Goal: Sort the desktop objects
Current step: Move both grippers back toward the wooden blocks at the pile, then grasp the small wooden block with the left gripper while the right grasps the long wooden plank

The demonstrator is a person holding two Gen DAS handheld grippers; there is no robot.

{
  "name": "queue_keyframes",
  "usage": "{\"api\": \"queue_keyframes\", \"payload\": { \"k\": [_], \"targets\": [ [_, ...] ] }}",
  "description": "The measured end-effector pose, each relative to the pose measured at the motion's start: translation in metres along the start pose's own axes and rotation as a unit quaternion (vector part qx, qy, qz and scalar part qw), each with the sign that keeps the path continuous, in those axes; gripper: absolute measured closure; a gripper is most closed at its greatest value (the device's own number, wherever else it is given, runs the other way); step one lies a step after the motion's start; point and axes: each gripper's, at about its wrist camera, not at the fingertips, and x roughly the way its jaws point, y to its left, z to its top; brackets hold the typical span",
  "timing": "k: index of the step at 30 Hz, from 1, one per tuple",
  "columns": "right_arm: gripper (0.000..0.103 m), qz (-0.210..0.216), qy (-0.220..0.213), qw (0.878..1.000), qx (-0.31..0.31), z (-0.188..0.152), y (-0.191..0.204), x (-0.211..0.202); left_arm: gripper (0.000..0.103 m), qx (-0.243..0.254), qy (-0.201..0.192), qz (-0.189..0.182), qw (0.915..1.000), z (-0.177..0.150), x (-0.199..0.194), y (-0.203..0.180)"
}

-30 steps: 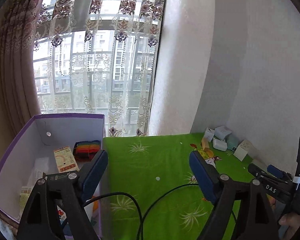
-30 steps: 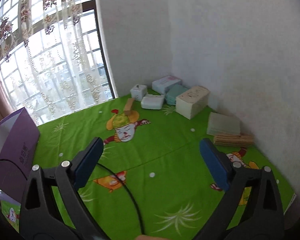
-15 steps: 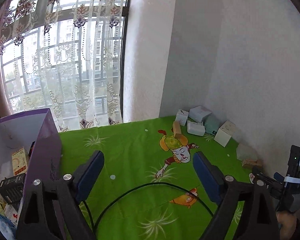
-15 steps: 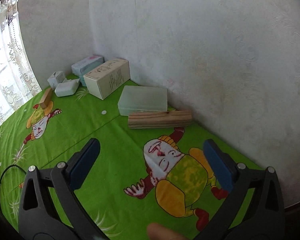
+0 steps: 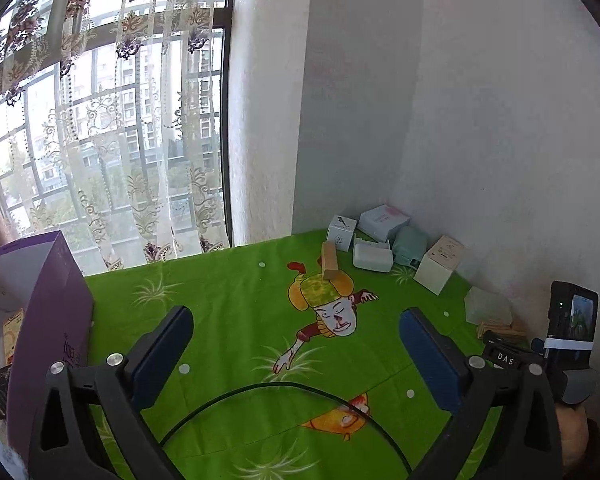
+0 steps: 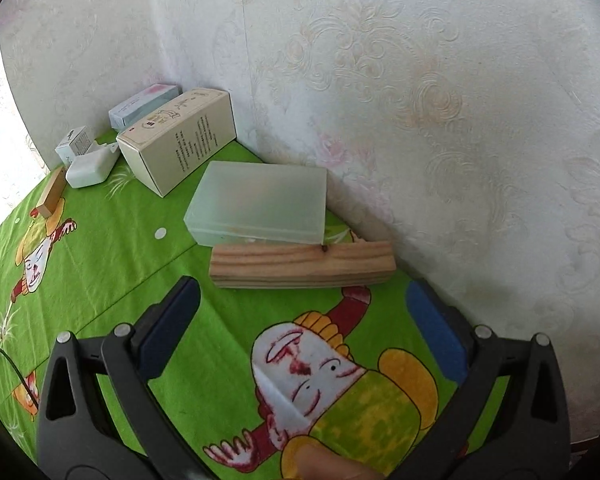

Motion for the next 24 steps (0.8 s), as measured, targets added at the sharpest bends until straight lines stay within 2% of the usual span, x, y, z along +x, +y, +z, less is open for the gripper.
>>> {"api": "queue_keyframes", "payload": {
  "k": [7,13,18,24],
  "targets": [
    [0.000,0.000,0.004,1.000,-0.002,0.005,-0.002,0.010,0.000,0.010,0.015,-0.005,0.9998,-0.003,0.015,-0.009],
    [0.000,0.004,0.019,1.000,-0.002,0.009,0.000,0.021,0.000,0.028,0.033,-0.032,0.9985,-0.002,0.043,-0.023],
    [0.000,-0.002,0.025,1.000,0.005,0.011,0.001,0.025,0.000,0.038,0.050,-0.058,0.9964,0.002,0.080,-0.030],
    [0.000,-0.015,0.031,0.999,0.011,0.015,0.003,0.028,0.000,0.051,0.087,-0.061,0.9930,0.012,0.144,-0.037]
  ]
}}
